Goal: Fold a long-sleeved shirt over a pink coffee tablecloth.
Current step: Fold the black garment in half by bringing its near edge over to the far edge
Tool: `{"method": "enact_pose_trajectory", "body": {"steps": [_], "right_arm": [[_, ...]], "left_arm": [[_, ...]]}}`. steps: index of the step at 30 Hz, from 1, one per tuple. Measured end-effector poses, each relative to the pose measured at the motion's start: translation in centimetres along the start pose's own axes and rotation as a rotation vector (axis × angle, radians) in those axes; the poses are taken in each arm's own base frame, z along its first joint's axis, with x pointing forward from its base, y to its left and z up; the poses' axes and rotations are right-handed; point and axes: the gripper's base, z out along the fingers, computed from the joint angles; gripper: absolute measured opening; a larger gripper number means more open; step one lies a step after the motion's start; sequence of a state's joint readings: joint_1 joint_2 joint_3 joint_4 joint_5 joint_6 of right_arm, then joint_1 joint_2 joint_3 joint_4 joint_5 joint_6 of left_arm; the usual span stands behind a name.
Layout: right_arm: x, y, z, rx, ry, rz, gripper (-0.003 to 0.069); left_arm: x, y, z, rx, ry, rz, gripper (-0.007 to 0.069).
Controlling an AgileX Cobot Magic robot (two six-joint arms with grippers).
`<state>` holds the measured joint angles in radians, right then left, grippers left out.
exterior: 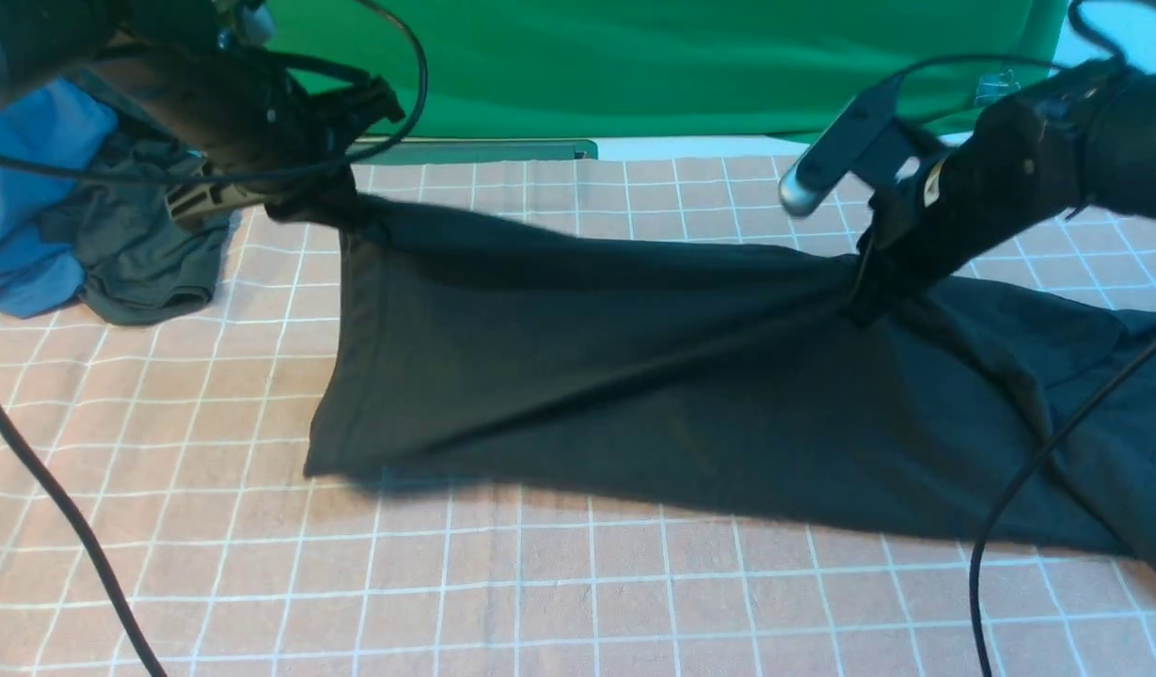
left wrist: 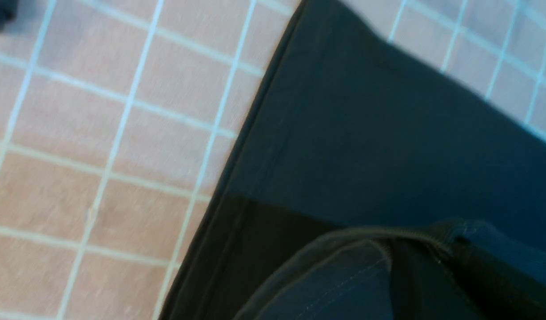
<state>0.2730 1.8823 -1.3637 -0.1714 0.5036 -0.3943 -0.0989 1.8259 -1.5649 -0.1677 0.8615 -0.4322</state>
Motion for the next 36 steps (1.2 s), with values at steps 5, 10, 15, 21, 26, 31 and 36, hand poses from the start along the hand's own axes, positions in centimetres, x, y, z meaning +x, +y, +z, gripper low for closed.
{"method": "enact_pose_trajectory", "body": {"steps": [5,10,15,21,26,31,36], "right_arm": [[-0.9,-0.9,-0.1,0.036,-0.063,0.007,0.007],[-0.9,-0.7,1.4,0.039,-0.085,0.003,0.007],[-1.0,-0.5,2.9,0.047,-0.118,0.0,0.007],[-1.0,-0.1,5.0,0.061,-0.176,-0.005,0.0074],[-1.5,-0.2,5.3,0.088,-0.245,-0.005,0.0137],[-1.7,-0.3,5.0,0.097,-0.263,-0.004,0.0264],[-2.0,-1.2,1.1,0.086,-0.201,0.047,0.0319]], "left_arm": [[-1.2,-0.4,1.4,0.002,-0.027,0.0,0.0014],[-2.3,-0.2,3.7,-0.025,-0.071,-0.012,0.0014],[-2.9,-0.2,5.1,-0.013,-0.121,-0.003,0.0014],[-3.5,-0.1,7.1,0.008,-0.179,0.033,0.0045],[-3.9,-0.2,7.4,0.023,-0.228,0.06,0.0195],[-3.8,-0.1,7.2,-0.005,-0.219,0.088,0.0319],[-2.9,-0.2,4.0,-0.044,-0.111,0.145,0.0277]]}}
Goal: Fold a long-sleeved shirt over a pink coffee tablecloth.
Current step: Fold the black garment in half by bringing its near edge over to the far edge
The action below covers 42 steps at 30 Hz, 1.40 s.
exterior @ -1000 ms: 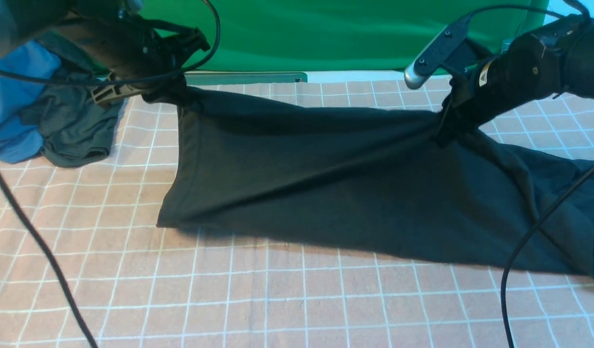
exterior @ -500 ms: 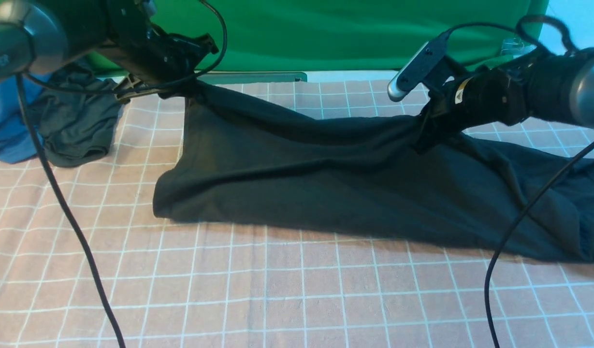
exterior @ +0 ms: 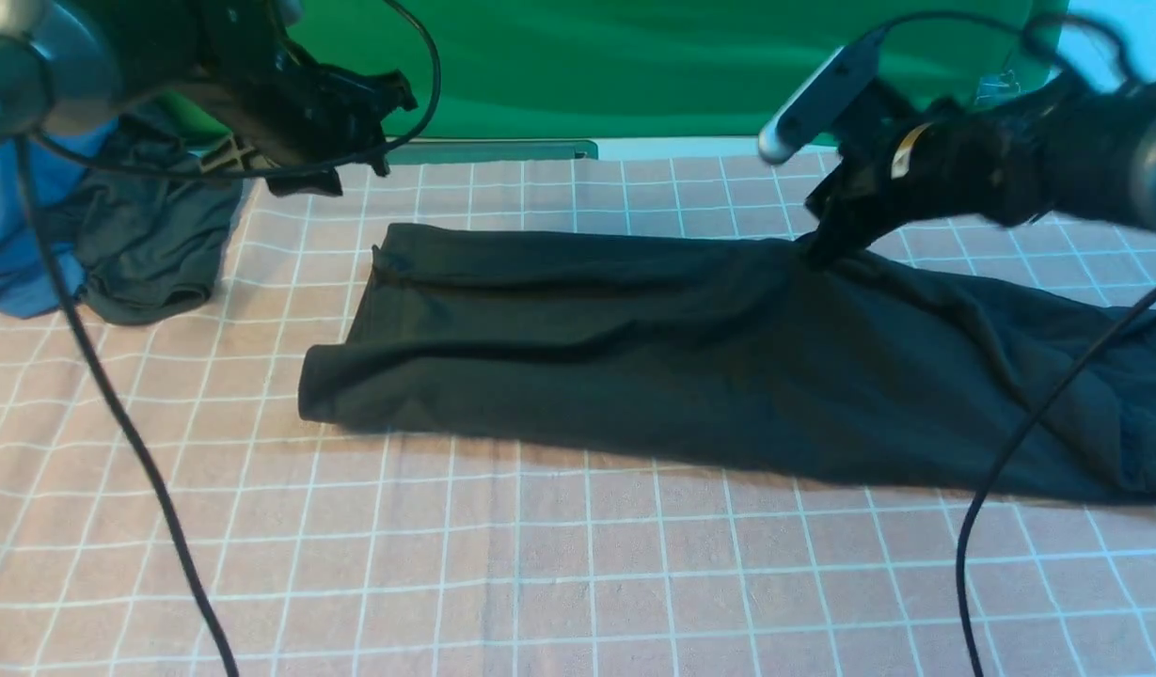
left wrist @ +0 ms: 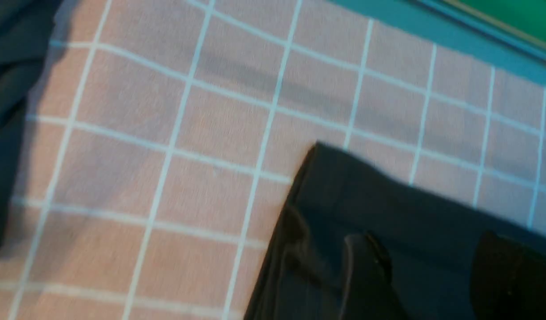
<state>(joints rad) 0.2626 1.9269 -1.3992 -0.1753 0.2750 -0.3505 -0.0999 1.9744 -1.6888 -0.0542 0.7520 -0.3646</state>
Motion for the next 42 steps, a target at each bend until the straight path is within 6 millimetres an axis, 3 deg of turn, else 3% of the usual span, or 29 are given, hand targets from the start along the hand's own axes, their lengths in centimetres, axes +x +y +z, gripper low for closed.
{"method": "enact_pose_trajectory", "body": {"steps": [3,4,6,7,8,14,18,24,25,27,34,36,40,42], "right_arm": [[-0.1,-1.6,-3.2,0.014,0.059,0.109,0.0239],[-0.1,-1.8,-3.3,0.015,0.065,0.119,0.0216],[1.5,-4.0,-5.1,0.043,0.169,0.273,0.0075],[2.6,-4.8,-5.4,0.049,0.231,0.324,0.0046],[2.9,-5.1,-5.5,0.054,0.245,0.336,0.0043],[9.4,-8.6,-7.1,0.019,0.577,0.605,0.0035],[11.6,-10.0,-7.3,-0.035,0.6,0.766,0.007],[13.6,-10.2,-5.6,-0.1,0.627,0.842,0.0283],[13.6,-10.2,-5.6,-0.1,0.627,0.842,0.029],[14.2,-9.6,-4.0,-0.128,0.647,0.844,0.0366],[15.6,-8.4,-1.4,-0.172,0.698,0.867,0.0387],[15.7,-8.3,-1.2,-0.178,0.7,0.874,0.035],[15.7,-8.3,-1.2,-0.187,0.696,0.86,0.0113],[15.6,-8.4,-1.4,-0.191,0.689,0.845,0.0048]], "left_arm": [[0.7,-0.9,-2.1,0.015,0.056,0.08,0.0135],[0.7,-1.0,-2.3,0.017,0.056,0.089,0.0113],[1.8,-2.1,-3.1,0.033,0.082,0.132,0.0031],[2.6,-2.5,-3.0,0.035,0.105,0.149,0.0022],[2.7,-2.4,-3.0,0.034,0.108,0.149,0.0021],[7.7,-3.5,-0.7,0.024,0.248,0.236,0.0012],[9.1,-3.9,0.1,0.032,0.253,0.252,0.0012],[9.4,-4.0,0.4,0.044,0.244,0.246,0.0012],[9.4,-4.0,0.4,0.045,0.245,0.245,0.0012],[9.4,-4.0,0.3,0.052,0.245,0.235,0.0012],[9.4,-4.1,0.3,0.054,0.247,0.234,0.0012],[9.4,-4.1,0.3,0.054,0.247,0.234,0.0012],[9.4,-4.1,0.3,0.056,0.247,0.232,0.0012],[9.4,-4.1,0.3,0.056,0.247,0.232,0.0012]]}}
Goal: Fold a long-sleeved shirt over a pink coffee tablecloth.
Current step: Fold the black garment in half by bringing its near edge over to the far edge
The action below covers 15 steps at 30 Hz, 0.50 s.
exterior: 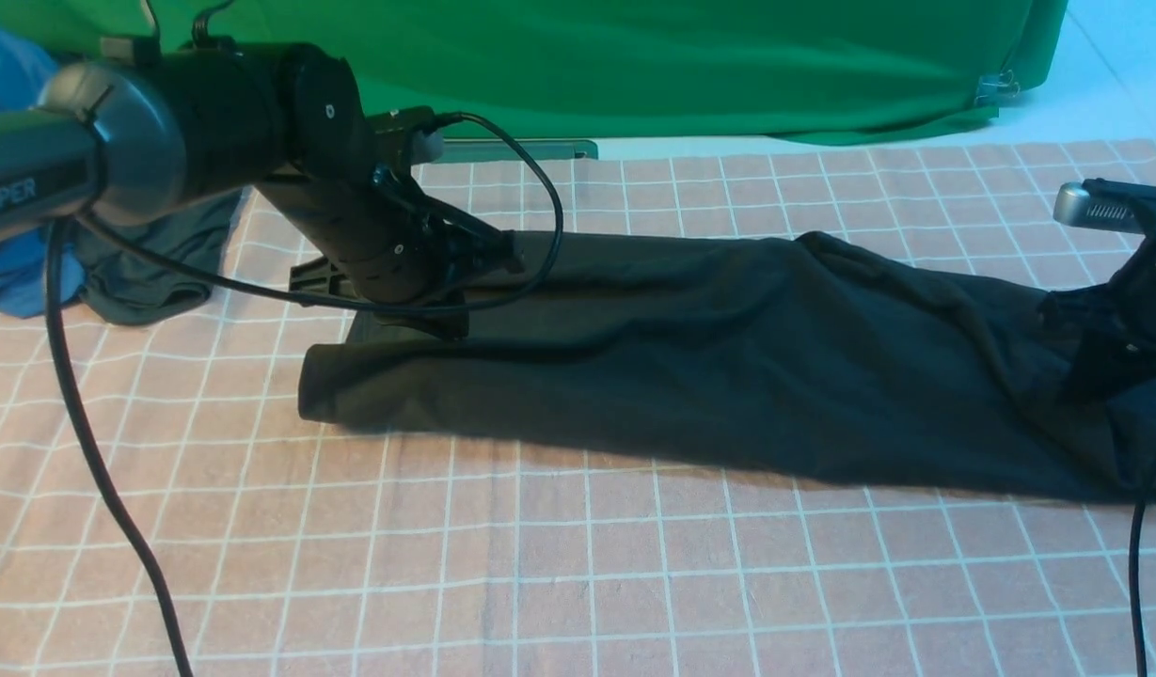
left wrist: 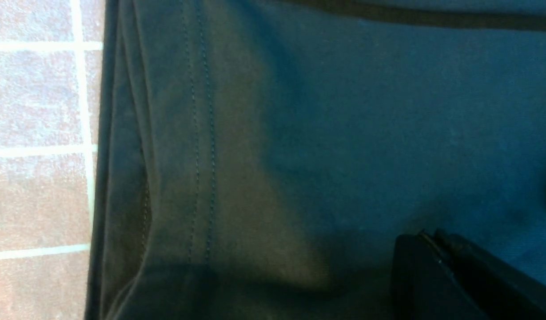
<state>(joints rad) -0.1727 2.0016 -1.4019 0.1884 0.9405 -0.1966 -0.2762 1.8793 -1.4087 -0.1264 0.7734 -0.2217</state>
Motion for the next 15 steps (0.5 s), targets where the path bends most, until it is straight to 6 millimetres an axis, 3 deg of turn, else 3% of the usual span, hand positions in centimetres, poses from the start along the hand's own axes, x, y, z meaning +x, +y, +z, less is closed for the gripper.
{"method": "enact_pose_trajectory", "body": {"steps": [10,15], "right_arm": [[-1.0,0.5,-4.6,0.032,-0.136,-0.051,0.0041],[-1.9,0.4,-5.8,0.054,-0.186,-0.068,0.0041]], "left_arm": [[0.0,0.0,0.0,-0.003,-0.002,0.004,0.0013],[0.0,0.0,0.0,-0.005,-0.002,0.007,0.0013]]}}
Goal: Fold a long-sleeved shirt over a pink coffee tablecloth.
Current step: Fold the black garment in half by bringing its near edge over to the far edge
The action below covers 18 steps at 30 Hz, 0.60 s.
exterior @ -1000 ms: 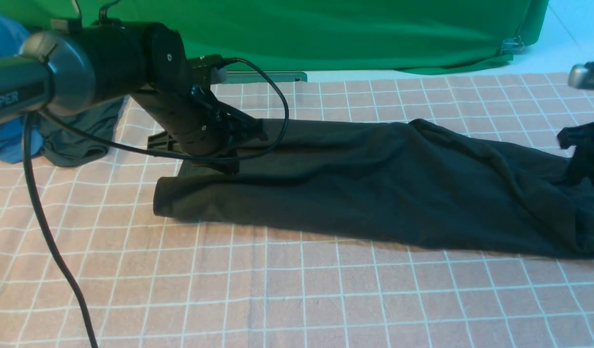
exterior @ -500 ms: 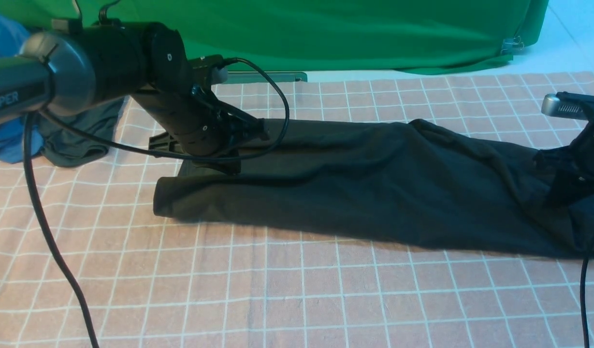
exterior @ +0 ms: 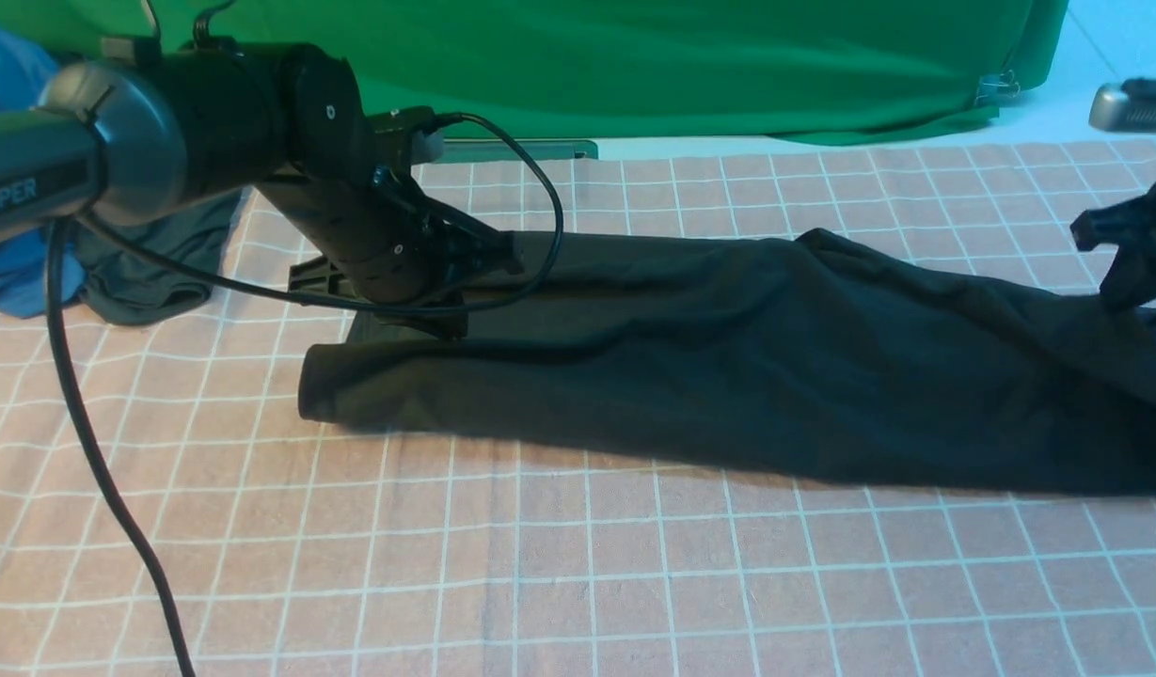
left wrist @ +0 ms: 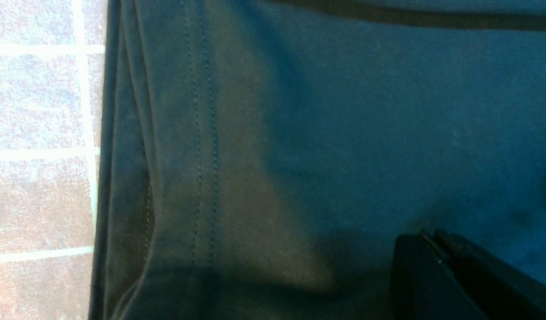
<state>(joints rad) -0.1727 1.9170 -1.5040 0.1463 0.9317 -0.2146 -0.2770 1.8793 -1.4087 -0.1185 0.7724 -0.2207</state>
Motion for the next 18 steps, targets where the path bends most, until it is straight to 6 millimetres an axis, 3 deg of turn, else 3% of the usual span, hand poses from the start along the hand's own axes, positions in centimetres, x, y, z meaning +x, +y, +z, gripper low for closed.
{"method": "enact_pose_trajectory", "body": {"steps": [9,15,18], "right_arm": [[-1.5,-1.2,-0.8,0.121,-0.111,-0.079,0.0041],[-2.1,-1.9,1.0,0.145,-0.144,-0.128,0.0047],[-2.8,-2.2,1.7,0.167,-0.216,-0.14,0.0091]], "left_arm": [[0.0,0.0,0.0,-0.001,0.005,0.019,0.0013],[0.1,0.0,0.0,-0.002,0.011,0.026,0.0013],[0.1,0.0,0.0,-0.003,0.014,0.027,0.0013]]}}
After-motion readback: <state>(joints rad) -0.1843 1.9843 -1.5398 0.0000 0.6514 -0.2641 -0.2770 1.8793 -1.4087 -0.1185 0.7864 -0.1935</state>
